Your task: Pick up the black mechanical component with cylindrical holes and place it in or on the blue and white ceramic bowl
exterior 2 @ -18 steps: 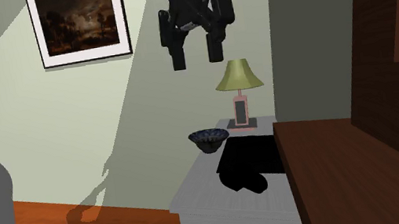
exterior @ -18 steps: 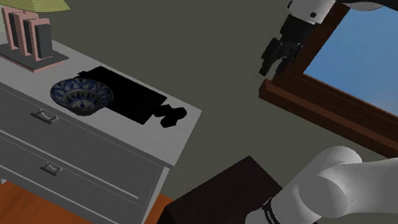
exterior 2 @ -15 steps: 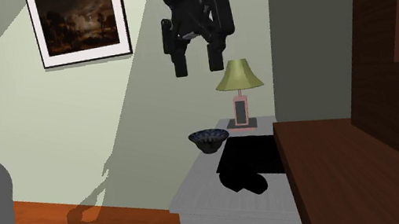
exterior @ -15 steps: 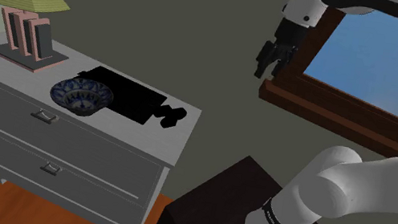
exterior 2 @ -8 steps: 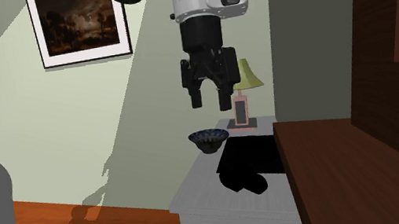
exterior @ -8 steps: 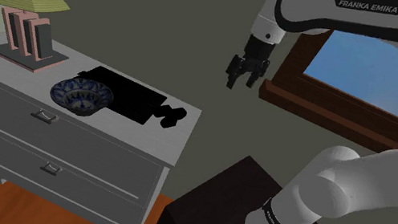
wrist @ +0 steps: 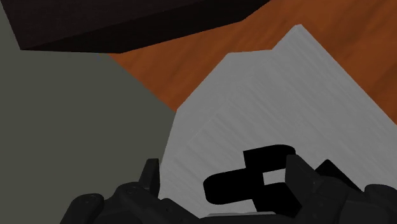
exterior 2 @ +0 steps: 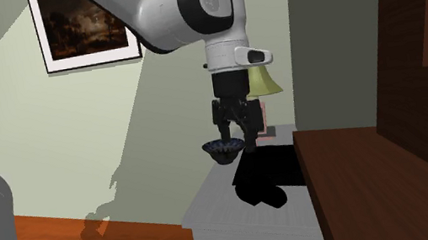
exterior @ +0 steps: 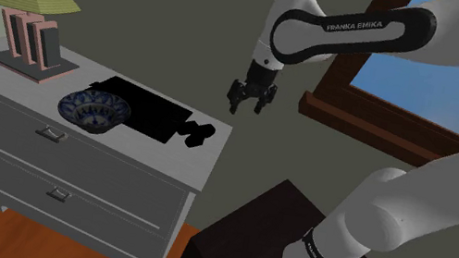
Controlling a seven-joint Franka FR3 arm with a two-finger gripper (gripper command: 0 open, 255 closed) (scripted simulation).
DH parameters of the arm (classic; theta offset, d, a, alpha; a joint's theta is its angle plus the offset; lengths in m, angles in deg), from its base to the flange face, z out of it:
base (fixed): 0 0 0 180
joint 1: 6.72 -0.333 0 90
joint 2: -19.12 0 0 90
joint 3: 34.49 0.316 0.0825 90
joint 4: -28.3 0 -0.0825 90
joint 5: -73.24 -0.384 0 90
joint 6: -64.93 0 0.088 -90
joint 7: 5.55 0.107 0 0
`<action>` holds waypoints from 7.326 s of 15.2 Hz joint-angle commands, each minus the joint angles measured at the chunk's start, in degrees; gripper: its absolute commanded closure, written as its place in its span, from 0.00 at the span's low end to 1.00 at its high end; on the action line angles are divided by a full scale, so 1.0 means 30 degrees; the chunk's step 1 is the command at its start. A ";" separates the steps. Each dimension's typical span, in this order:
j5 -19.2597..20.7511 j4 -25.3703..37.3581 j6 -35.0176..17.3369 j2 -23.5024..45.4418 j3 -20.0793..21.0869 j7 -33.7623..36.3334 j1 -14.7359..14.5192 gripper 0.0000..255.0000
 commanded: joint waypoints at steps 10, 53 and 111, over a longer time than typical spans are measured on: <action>0.0178 0.2301 -0.5807 0.7986 0.1023 0.3631 -0.0134 0.00; 0.0165 0.3675 -0.4722 0.8253 0.1068 0.4182 -0.0219 1.00; 0.3132 2.5058 0.2694 2.2469 0.3188 1.2481 -0.6535 1.00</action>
